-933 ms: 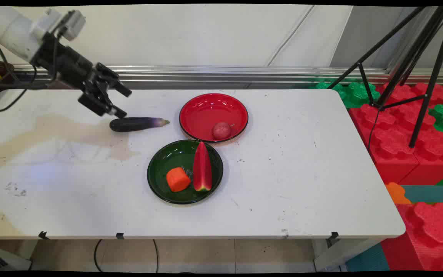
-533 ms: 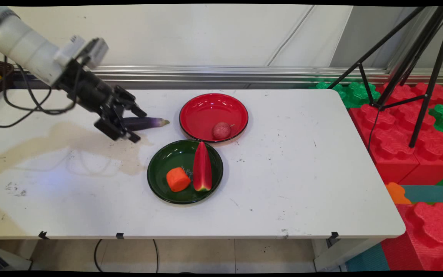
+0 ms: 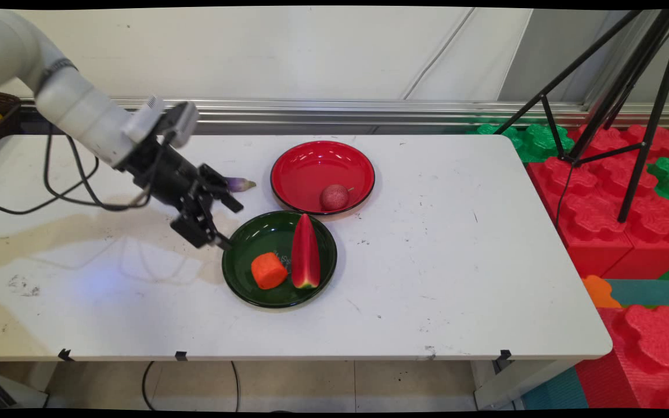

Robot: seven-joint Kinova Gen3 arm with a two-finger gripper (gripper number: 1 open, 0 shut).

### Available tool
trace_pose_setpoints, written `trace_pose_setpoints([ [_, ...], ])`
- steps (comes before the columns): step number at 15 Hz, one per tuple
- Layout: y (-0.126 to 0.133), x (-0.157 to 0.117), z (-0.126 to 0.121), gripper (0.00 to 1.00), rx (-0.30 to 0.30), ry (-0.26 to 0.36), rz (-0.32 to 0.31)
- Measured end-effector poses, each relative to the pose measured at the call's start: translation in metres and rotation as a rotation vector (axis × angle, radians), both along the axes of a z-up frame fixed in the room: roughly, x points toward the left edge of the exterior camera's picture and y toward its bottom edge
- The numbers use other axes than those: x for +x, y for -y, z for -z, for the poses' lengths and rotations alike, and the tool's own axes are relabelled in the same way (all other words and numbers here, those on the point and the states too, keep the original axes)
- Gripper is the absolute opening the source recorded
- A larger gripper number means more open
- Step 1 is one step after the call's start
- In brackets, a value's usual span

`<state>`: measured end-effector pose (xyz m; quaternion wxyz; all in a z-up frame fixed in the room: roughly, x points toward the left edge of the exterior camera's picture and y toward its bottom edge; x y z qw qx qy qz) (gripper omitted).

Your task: Pick up the mandarin from the green plate

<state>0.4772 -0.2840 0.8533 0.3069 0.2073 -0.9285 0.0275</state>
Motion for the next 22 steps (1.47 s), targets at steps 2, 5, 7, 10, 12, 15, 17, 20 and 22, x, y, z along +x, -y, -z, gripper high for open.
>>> trace_pose_setpoints([
  [2, -0.001, -0.009, 0.009, 1.0, 0.013, 0.005, 0.004],
  [5, -0.002, -0.025, 0.026, 1.0, 0.035, 0.011, 0.006],
  [7, -0.001, -0.033, 0.035, 1.0, 0.046, 0.015, 0.005],
  [10, 0.0, -0.043, 0.046, 1.0, 0.055, 0.021, 0.0],
  [12, 0.0, -0.048, 0.052, 1.0, 0.06, 0.026, -0.004],
  [15, 0.0, -0.053, 0.059, 1.0, 0.064, 0.032, -0.004],
  [17, 0.0, -0.056, 0.063, 1.0, 0.065, 0.035, -0.005],
  [20, 0.001, -0.06, 0.068, 1.0, 0.063, 0.038, -0.011],
  [22, 0.002, -0.062, 0.071, 1.0, 0.058, 0.039, -0.018],
])
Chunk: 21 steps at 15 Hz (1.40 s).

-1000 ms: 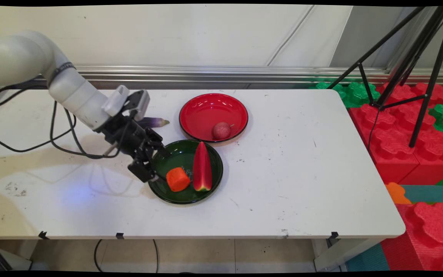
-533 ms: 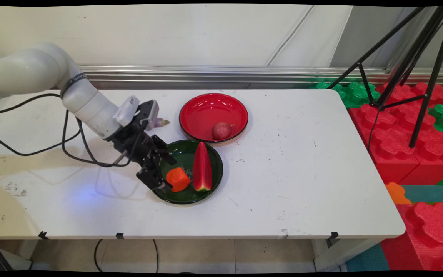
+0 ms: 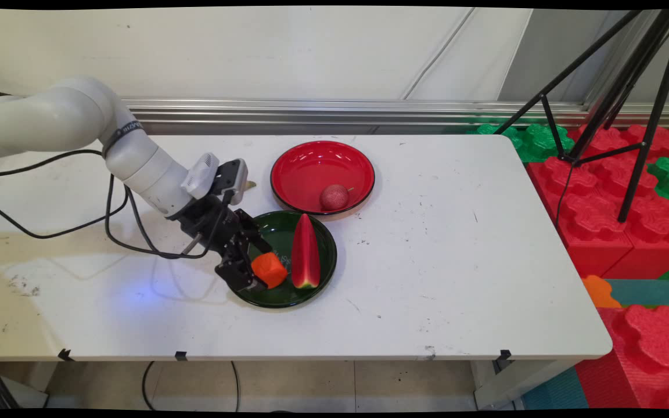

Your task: Pick up the mandarin from the green plate, then place the picked object on the table

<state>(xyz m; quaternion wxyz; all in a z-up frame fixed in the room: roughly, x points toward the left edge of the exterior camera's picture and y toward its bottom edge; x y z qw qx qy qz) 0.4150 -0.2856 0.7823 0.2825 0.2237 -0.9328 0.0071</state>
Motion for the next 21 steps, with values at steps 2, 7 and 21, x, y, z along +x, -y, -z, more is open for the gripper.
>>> trace_pose_setpoints([
  [2, 0.001, -0.002, 0.002, 1.0, -0.006, 0.001, -0.006],
  [7, 0.003, -0.006, 0.006, 1.0, -0.022, -0.001, -0.013],
  [21, 0.0, 0.007, -0.001, 0.0, -0.059, -0.005, 0.001],
])
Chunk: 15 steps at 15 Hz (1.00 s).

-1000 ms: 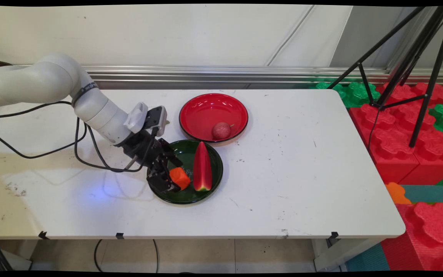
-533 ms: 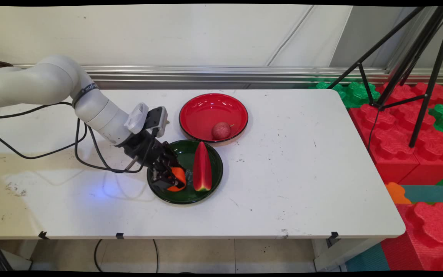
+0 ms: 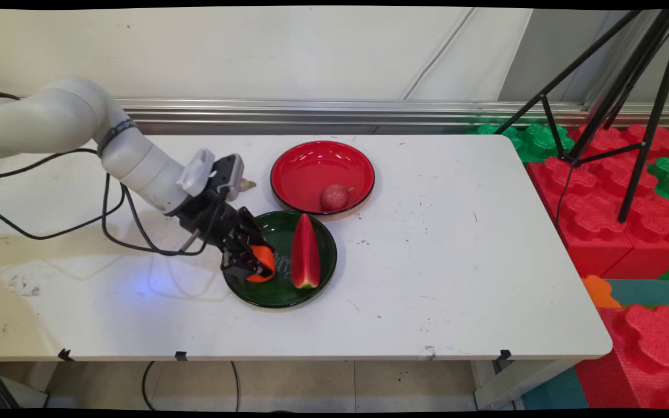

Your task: Place the picked object on the table

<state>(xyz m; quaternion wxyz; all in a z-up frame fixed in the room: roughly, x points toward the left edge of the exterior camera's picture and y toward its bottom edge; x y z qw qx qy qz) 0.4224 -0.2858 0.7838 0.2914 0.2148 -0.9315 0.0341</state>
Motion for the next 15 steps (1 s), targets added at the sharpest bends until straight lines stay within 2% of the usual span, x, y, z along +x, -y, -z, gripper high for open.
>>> trace_pose_setpoints([
  [8, -0.007, 0.021, -0.031, 0.0, -0.032, -0.027, -0.019],
  [15, -0.014, 0.052, -0.074, 0.0, -0.062, -0.036, -0.024],
])
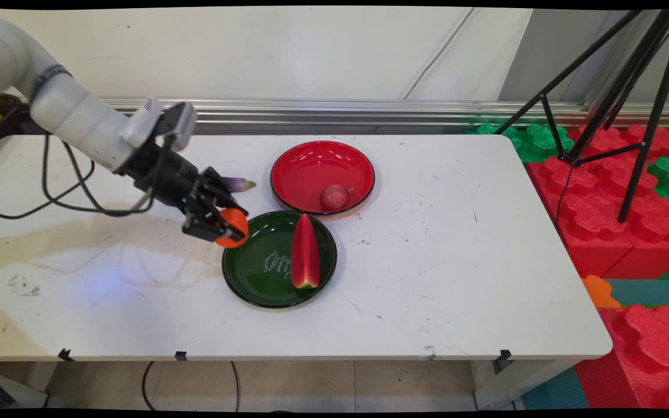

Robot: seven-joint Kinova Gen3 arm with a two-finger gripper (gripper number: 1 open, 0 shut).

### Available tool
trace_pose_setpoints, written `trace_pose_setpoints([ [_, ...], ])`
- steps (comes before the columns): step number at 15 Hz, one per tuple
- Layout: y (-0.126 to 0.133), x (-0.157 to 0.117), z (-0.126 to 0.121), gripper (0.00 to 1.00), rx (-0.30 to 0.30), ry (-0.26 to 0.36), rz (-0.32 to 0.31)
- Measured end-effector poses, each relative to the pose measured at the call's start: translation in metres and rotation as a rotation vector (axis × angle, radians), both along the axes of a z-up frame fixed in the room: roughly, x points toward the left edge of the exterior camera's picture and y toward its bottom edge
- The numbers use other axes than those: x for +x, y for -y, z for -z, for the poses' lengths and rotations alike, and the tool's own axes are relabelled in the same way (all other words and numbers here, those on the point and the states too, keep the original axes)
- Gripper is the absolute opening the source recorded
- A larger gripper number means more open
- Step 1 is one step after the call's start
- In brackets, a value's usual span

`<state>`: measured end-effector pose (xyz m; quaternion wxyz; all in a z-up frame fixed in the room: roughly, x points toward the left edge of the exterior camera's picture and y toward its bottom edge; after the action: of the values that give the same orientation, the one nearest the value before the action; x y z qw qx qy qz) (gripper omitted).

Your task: Place the picked object on the table

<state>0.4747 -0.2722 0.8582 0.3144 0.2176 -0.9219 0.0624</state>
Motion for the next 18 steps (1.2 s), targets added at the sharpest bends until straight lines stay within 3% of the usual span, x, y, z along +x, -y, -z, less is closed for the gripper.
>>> trace_pose_setpoints([
  [4, 0.0, 0.02, -0.014, 0.0, -0.009, 0.031, -0.01],
  [9, 0.004, 0.056, -0.02, 0.0, -0.027, 0.122, -0.012],
  [13, 0.016, 0.076, -0.008, 0.0, -0.031, 0.18, -0.025],
  [18, 0.029, 0.083, 0.018, 0.0, -0.003, 0.2, -0.029],
])
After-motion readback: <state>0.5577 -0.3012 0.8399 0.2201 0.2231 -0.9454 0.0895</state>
